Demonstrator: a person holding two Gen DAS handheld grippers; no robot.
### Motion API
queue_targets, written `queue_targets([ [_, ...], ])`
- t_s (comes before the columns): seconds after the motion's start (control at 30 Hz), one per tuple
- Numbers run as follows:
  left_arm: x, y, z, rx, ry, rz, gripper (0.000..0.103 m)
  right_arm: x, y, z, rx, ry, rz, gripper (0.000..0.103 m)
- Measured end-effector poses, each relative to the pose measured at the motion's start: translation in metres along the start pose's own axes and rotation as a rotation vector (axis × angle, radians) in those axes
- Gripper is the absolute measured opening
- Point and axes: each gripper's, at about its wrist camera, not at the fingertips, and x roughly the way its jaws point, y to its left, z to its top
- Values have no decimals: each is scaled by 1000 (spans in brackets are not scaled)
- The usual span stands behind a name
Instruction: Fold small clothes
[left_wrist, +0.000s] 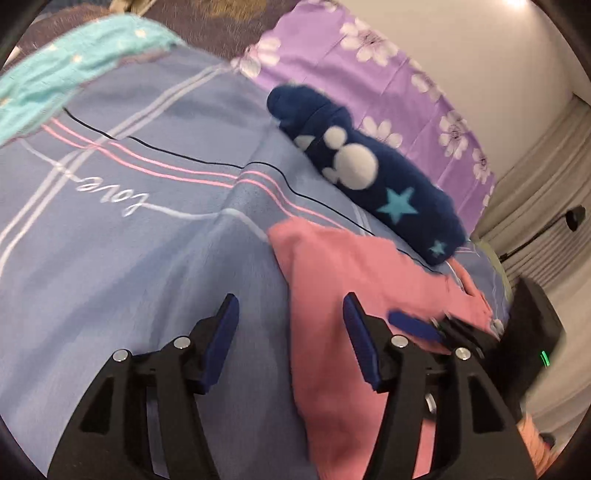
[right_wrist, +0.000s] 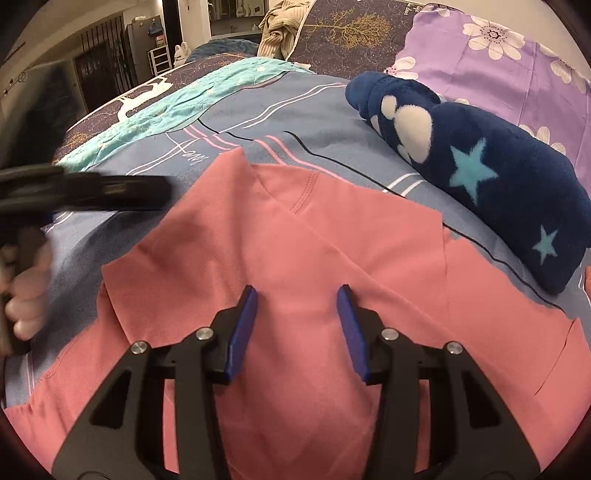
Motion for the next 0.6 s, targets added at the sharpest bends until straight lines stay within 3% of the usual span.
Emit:
queue_targets([
  [0.07,13,1,13,-16,-3,-44,54,0,1,0,-3,0,-4,46],
  [0.1,20,-2,22,-8,-4,-73,25,0,0,0,-4,0,-5,46],
  [0.13,24,-4,25,-2,-2,-85,4,-2,1,0,-7,-4,-11,46],
  [0.23,21,-15,31,41,-32,-69,5,-20,1,3,21,-28,-77,46],
  [0.33,9,-18,33,105,-86,-71,5,-60,-9,0,119,-95,5,50],
  [0.4,13,-10,34,118,-70,-10,5,-76,-15,-8,150,-90,21,57],
  [0.5,12,0,30,137,-60,91,7,-95,-32,-31,203,-40,-28,57],
  [0.6,-20,0,19,120,-95,60,12,-122,-66,-70,313,-30,-80,57],
])
